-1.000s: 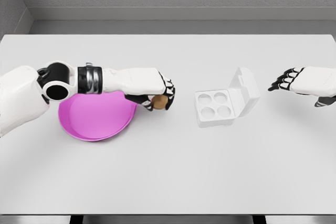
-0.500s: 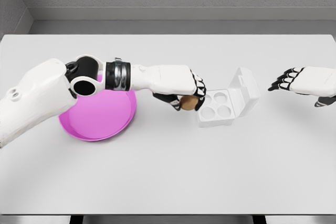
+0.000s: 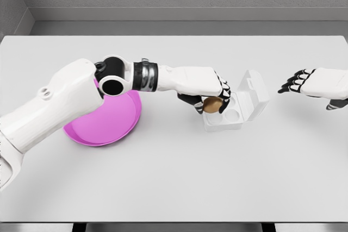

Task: Pack egg into the box and close the box lid

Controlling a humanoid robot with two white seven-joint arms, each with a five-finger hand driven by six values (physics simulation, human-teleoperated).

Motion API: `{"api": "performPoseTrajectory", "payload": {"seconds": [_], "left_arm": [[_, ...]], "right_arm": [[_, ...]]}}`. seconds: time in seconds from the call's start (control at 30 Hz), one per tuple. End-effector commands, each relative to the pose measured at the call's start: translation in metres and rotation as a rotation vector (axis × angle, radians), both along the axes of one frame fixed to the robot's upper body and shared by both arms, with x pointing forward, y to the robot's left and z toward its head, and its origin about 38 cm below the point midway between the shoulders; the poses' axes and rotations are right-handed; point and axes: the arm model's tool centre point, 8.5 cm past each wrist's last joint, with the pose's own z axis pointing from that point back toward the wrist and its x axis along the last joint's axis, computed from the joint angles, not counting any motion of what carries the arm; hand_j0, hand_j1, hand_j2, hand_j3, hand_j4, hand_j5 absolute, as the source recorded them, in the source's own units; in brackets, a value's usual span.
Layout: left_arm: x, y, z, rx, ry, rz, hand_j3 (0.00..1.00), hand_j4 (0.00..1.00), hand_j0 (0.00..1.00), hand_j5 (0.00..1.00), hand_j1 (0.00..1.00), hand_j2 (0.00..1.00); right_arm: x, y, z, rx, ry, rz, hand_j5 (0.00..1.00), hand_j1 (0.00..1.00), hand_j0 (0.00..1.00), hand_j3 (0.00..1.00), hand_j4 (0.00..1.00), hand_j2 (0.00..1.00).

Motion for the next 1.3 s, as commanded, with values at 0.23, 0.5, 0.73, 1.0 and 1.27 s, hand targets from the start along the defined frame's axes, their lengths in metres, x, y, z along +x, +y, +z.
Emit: {"api": "performPoseTrajectory", "payload": {"seconds": [0.23,0.5,0.73,1.0,1.27], "left_arm": [[-0.002,-0.019,-0.007,0.010,0.002,-0.014,0.40,0.40,0.40,0.40,0.40,0.40],[0.000,-0.020,-0.012,0.024,0.009,-0.008,0.44,0.44,0.44,0.44,0.44,0.44],[0.000,-0.020,-0.014,0.027,0.011,-0.008,0.51,0.51,0.51,0.51,0.51,0.51],[0.000,-0.019,-0.014,0.025,0.012,-0.006,0.69,0.69,0.69,0.69,0.69,0.69],[0.002,-0.016,-0.016,0.027,0.018,0.005,0.76,0.76,0.76,0.76,0.76,0.76]], "right_arm": [[0.000,0.000,0.001,0.003,-0.002,-0.002,1.00,1.00,1.00,1.00,1.00,1.00],[0.000,0.000,0.001,0.003,-0.002,-0.002,1.00,1.00,1.00,1.00,1.00,1.00],[0.000,0.001,0.002,0.003,-0.004,0.001,1.00,1.00,1.00,1.00,1.00,1.00],[0.000,0.001,0.002,0.004,-0.004,0.002,1.00,1.00,1.00,1.00,1.00,1.00],[0.000,0.002,0.002,0.006,-0.004,0.003,1.00,1.00,1.00,1.00,1.00,1.00]]}}
